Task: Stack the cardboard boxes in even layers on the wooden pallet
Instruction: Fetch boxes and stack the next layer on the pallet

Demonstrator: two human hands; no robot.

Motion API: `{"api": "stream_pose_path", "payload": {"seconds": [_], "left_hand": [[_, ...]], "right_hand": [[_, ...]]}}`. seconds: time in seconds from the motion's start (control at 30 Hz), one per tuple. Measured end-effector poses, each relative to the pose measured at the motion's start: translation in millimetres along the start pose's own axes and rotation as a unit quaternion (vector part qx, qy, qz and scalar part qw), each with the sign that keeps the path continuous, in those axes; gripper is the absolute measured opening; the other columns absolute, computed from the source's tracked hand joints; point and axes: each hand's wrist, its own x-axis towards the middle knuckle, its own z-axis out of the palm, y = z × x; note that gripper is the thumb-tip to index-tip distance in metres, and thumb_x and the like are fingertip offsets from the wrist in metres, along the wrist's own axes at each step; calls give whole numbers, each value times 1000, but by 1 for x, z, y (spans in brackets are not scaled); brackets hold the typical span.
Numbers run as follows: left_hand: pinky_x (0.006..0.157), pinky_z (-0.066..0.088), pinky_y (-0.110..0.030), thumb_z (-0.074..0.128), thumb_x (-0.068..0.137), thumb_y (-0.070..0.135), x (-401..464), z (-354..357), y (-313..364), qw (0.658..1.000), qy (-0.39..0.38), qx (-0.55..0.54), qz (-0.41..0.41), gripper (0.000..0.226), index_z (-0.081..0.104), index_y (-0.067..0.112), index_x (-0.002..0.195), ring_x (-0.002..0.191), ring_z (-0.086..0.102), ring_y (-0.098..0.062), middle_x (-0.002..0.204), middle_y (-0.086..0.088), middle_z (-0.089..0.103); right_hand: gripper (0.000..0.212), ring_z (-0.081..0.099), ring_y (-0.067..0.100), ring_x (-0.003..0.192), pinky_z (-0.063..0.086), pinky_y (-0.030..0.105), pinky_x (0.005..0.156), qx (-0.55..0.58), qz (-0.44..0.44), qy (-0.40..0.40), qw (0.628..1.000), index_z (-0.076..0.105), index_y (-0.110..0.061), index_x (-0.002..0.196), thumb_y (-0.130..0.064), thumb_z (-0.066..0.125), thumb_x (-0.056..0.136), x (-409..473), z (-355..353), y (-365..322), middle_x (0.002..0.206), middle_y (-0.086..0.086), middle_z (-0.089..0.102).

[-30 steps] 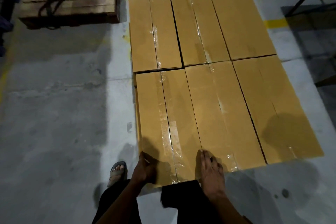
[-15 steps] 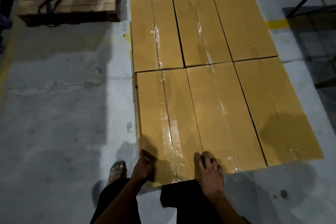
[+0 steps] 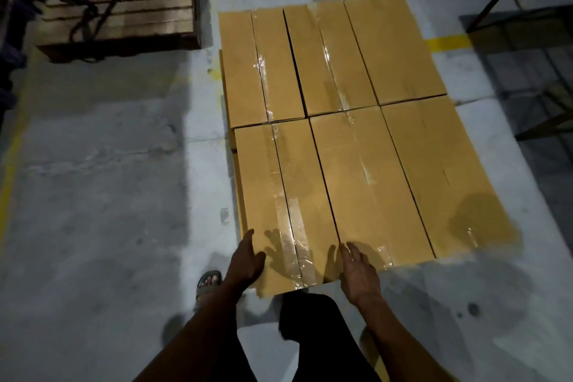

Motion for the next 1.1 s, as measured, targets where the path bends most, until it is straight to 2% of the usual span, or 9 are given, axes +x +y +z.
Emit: {"api": "stream_pose_path", "payload": {"seconds": [0.13,0.23,0.33,0.47,0.63,0.77,0.9,1.0,1.1], "left_hand": [[111,44,-41,48,80,35,-36,-17,33,1000,3,15,16,87,30,6,160,132,56,-37,162,-12,39],[116,41,-46,51,85,30,-61,-23,45,1000,4,15,14,79,34,13,159,142,48,-36,165,-10,37],[117,41,-46,55,95,17,-82,-27,47,999,3,28,26,67,35,17,159,145,45,-34,166,-6,35],[117,39,-45,54,94,14,-106,-29,49,997,-7,59,56,66,36,16,158,146,44,-33,166,-8,35],[120,36,-45,52,98,10,-127,-30,57,990,-39,94,97,64,35,17,159,149,38,-33,169,-6,29],[118,39,-45,50,100,13,-143,-31,65,979,-73,114,151,63,33,20,160,149,39,-31,169,-3,29],[105,48,-42,50,99,16,-159,-34,67,969,-94,139,181,61,37,24,158,132,55,-34,158,-12,46],[83,53,-41,50,98,16,-172,-32,64,969,-105,134,178,59,40,26,155,108,66,-43,136,-25,62],[67,45,-30,52,98,14,-191,-24,52,965,-126,133,189,57,43,27,153,77,61,-24,125,-23,67]], "right_hand": [[72,44,30,138,49,41,101,35,14,30,999,33,-23,156,-7,58,91,-28,-20,1,165,3,26],[64,50,31,134,51,41,99,67,21,49,996,38,-21,154,-8,58,95,-54,-28,6,161,6,34],[59,53,30,131,51,39,99,102,33,67,992,42,-19,151,-10,59,96,-78,-28,12,156,6,40],[57,53,29,129,52,39,97,141,41,113,983,45,-17,149,-6,60,94,-103,-37,14,151,7,43],[45,53,31,127,52,40,96,185,41,186,964,51,-16,145,-15,58,101,-130,-55,1,146,11,50],[43,53,27,126,53,40,93,207,54,229,950,50,-21,146,-20,56,103,-165,-57,-13,146,4,49],[41,58,25,120,54,43,92,239,56,256,935,49,-22,144,-21,54,104,-208,-42,-27,140,2,51],[38,57,24,121,53,43,96,249,80,273,926,51,-24,140,-26,56,103,-238,-22,-37,138,0,54],[32,56,21,121,52,40,97,254,99,289,918,54,-27,133,-30,57,102,-269,7,-41,132,-3,58]]}}
